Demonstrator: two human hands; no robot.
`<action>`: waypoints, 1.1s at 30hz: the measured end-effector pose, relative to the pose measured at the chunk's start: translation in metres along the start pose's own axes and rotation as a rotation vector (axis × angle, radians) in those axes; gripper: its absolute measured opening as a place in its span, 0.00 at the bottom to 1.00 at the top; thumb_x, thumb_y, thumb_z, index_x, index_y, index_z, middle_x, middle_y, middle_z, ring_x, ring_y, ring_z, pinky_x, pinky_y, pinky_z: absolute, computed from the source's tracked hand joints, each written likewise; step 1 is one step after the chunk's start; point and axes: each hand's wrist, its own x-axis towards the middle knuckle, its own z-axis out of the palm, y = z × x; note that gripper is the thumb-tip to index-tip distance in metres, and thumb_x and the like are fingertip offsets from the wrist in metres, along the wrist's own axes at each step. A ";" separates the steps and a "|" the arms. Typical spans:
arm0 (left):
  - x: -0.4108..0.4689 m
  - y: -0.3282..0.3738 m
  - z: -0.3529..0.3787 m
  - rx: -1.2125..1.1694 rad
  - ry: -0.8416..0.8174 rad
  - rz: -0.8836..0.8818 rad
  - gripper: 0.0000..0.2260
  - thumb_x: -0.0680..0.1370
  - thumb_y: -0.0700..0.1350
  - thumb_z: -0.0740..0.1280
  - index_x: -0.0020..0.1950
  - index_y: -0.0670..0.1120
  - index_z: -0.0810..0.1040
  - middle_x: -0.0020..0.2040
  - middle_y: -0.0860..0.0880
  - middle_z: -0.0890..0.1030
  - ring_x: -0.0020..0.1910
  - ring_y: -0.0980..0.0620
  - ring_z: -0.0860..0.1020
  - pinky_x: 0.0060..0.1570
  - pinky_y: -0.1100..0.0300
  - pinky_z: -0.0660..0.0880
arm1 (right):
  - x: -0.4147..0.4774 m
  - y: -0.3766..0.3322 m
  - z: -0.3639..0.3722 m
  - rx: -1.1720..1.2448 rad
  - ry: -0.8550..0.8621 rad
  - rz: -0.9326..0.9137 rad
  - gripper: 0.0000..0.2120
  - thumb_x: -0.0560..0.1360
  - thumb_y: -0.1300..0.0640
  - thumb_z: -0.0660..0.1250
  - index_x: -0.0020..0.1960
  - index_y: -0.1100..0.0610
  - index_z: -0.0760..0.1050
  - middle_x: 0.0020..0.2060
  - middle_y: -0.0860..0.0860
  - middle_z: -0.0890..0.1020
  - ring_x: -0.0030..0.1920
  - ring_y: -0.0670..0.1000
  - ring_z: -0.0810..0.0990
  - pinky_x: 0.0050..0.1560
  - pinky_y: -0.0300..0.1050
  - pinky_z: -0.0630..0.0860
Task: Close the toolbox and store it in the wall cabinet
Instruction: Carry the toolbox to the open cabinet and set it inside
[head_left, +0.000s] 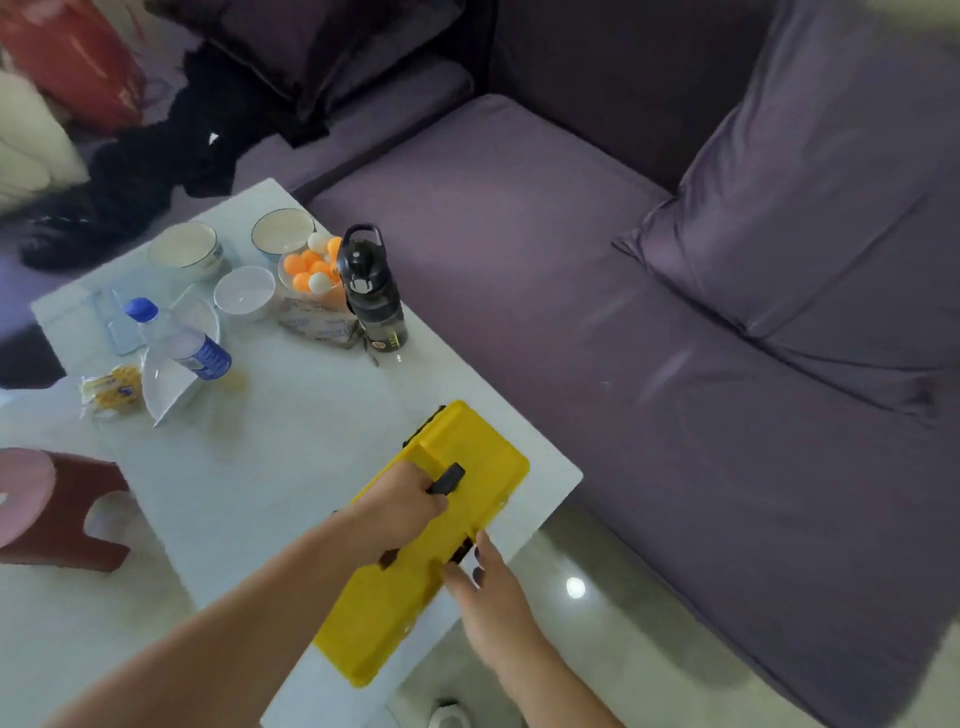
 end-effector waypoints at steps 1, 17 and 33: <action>-0.013 0.015 -0.002 -0.020 -0.014 0.024 0.08 0.78 0.43 0.63 0.40 0.42 0.69 0.37 0.42 0.69 0.35 0.47 0.68 0.38 0.54 0.65 | -0.015 -0.005 -0.008 0.018 0.028 -0.029 0.37 0.75 0.43 0.64 0.78 0.48 0.49 0.76 0.48 0.61 0.75 0.51 0.60 0.72 0.51 0.60; -0.299 0.365 0.047 -0.089 -0.114 0.430 0.07 0.75 0.40 0.69 0.49 0.38 0.76 0.39 0.42 0.74 0.37 0.46 0.71 0.35 0.56 0.70 | -0.284 -0.107 -0.257 0.343 0.556 -0.625 0.30 0.75 0.54 0.68 0.73 0.40 0.62 0.67 0.46 0.75 0.65 0.48 0.74 0.65 0.55 0.72; -0.526 0.671 0.298 0.047 -0.321 0.754 0.04 0.75 0.41 0.68 0.43 0.42 0.74 0.39 0.44 0.75 0.37 0.47 0.73 0.39 0.54 0.71 | -0.546 -0.028 -0.592 0.454 1.051 -0.786 0.34 0.73 0.44 0.67 0.75 0.42 0.56 0.69 0.50 0.70 0.66 0.55 0.72 0.65 0.60 0.71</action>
